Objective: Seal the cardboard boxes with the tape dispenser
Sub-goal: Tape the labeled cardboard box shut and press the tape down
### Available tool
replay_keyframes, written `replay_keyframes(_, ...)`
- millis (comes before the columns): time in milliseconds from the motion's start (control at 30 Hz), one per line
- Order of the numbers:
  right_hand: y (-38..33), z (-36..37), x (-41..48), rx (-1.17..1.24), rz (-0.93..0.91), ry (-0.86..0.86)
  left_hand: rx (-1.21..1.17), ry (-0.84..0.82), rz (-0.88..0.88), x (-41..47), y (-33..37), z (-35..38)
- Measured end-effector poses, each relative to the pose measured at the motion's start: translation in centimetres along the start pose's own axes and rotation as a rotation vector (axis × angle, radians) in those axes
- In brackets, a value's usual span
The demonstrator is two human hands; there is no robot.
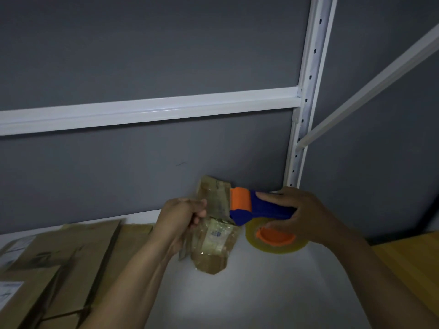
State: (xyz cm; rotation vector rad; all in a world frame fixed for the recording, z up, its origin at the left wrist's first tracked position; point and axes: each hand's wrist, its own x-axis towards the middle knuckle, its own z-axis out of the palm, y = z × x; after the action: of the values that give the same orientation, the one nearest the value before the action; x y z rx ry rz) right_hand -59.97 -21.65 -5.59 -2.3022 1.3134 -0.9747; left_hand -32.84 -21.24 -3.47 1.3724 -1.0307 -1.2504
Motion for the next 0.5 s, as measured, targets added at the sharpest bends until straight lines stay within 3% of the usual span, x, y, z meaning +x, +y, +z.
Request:
replay_keyframes(233, 2.6, 0.9, -1.2, -0.167, 0.132, -0.200, 0.113, 0.110, -0.003, 1.9, -2.4, -1.2)
replay_keyframes(500, 1.0, 3.4, 0.0, -0.274, 0.124, -0.243, 0.160, 0.110, -0.074, 3.7, -5.9, -3.6)
